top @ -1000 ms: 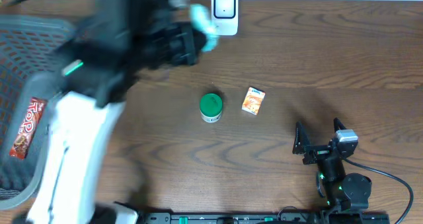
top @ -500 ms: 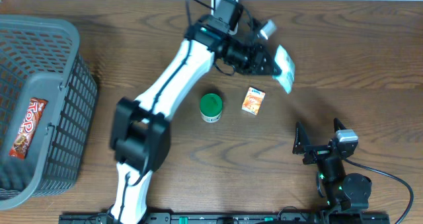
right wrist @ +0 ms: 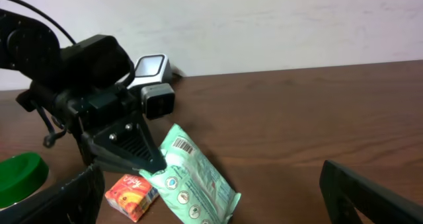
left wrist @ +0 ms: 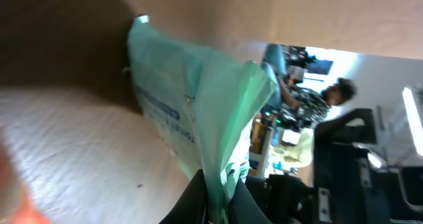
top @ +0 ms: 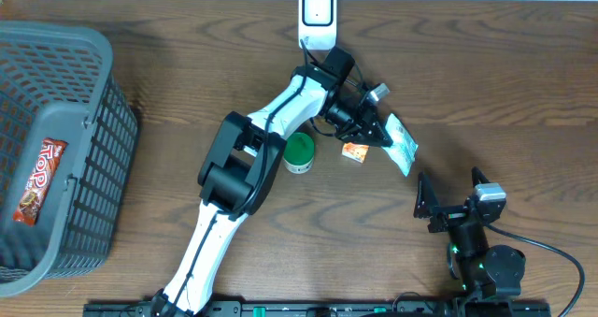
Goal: Scan the item barcode
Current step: 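Carry the wet-wipe pack out and place it beside the Kleenex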
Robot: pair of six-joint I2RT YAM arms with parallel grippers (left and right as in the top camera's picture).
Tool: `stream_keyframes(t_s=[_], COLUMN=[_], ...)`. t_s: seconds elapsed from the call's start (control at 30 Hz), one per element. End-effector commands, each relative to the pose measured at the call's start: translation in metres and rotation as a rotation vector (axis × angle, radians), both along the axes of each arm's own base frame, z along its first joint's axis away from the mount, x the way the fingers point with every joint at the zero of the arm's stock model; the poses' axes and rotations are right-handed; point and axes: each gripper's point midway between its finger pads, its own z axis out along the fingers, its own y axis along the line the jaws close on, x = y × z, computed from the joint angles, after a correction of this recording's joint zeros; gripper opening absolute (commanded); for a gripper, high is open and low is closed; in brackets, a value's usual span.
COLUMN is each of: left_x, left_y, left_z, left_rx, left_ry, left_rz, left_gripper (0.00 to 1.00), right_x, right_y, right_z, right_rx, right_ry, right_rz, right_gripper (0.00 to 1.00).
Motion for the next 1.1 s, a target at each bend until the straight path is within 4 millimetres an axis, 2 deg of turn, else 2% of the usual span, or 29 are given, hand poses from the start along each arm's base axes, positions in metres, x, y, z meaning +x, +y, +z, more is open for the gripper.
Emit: stream_keyframes(t_s=[0.0,0.3,0.4,0.53,0.6,0.67,0.7,0.9,1.0,1.03,1.07], left_x=[0.015,0.019,0.019,0.023,0.027,0.032,0.034,0.038,0.03,0.029,0.032], left_y=[0.011,0.016,0.016,0.013,0.011,0.008,0.007,0.012,0.029,0.038,0.062], left_z=[-0.008,-0.016,-0.016,-0.002,0.014,0.042,0.053,0.175,0.243,0.259,0.282], left_rx=[0.154,0.209,0.209,0.199,0.177,0.139,0.124,-0.053,-0.132,-0.134,-0.086], left_ry=[-0.101,-0.125,-0.127,-0.133,-0.167,-0.223,-0.244,-0.503,-0.631,-0.665,-0.732], left_rz=[0.056,0.071,0.071,0.088,0.093,0.101,0.104,0.154,0.195,0.218,0.297], left_gripper=[0.07,0.09,0.37,0.4,0.57,0.67,0.68,0.74,0.74,0.74,0.74], right_x=[0.0,0.0,0.0,0.0,0.0,0.0,0.0,0.0,0.0,0.0,0.0], right_y=[0.0,0.0,0.0,0.0,0.0,0.0,0.0,0.0,0.0,0.0,0.0], right_z=[0.0,0.0,0.0,0.0,0.0,0.0,0.0,0.0,0.0,0.0,0.0], right_rx=[0.01,0.01,0.01,0.01,0.01,0.01,0.01,0.01,0.01,0.01,0.01], right_ry=[0.001,0.001,0.001,0.001,0.001,0.001,0.001,0.001,0.001,0.001,0.001], right_rz=[-0.001,-0.001,-0.001,-0.001,-0.001,-0.001,-0.001,-0.001,-0.001,-0.001,-0.001], right_gripper=[0.99,0.99,0.99,0.99,0.99,0.99,0.99,0.99,0.99,0.99,0.99])
